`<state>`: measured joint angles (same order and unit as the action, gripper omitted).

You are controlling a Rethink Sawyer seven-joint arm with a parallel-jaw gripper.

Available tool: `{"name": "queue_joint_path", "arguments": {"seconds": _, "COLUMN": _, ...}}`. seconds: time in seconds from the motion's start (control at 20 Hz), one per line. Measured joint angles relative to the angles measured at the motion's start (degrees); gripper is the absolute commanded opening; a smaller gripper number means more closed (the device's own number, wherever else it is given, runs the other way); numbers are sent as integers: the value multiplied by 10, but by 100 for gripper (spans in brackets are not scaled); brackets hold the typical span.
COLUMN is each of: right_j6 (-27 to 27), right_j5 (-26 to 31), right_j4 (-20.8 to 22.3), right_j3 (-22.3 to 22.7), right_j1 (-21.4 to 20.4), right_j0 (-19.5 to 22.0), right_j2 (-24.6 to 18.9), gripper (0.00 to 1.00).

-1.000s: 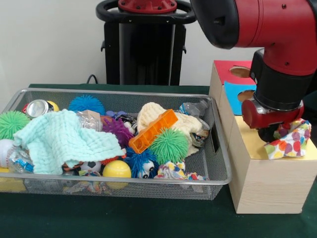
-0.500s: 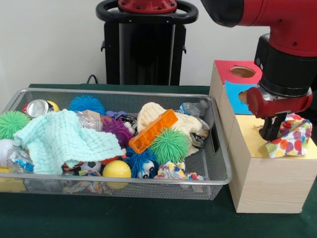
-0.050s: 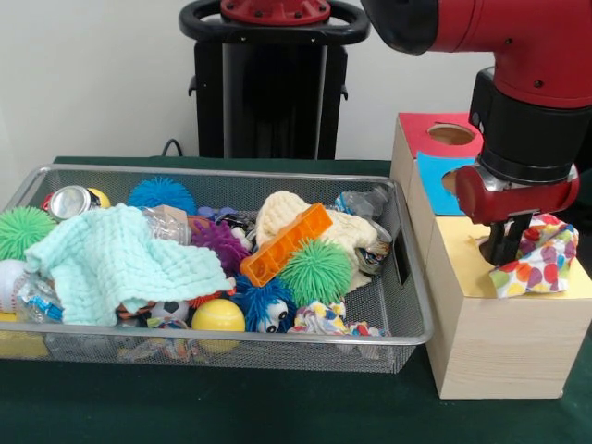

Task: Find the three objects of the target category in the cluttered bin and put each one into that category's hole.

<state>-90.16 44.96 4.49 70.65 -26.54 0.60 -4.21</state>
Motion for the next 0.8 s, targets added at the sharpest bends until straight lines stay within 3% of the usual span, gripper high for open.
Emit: {"name": "queue_joint_path", "arguments": {"seconds": 0.8, "right_j6": 0, "right_j5": -36, "right_j4": -12, "right_j3": 21, "right_j1": -5, "right_j0": 13, "right_j2": -14, "gripper": 0}}
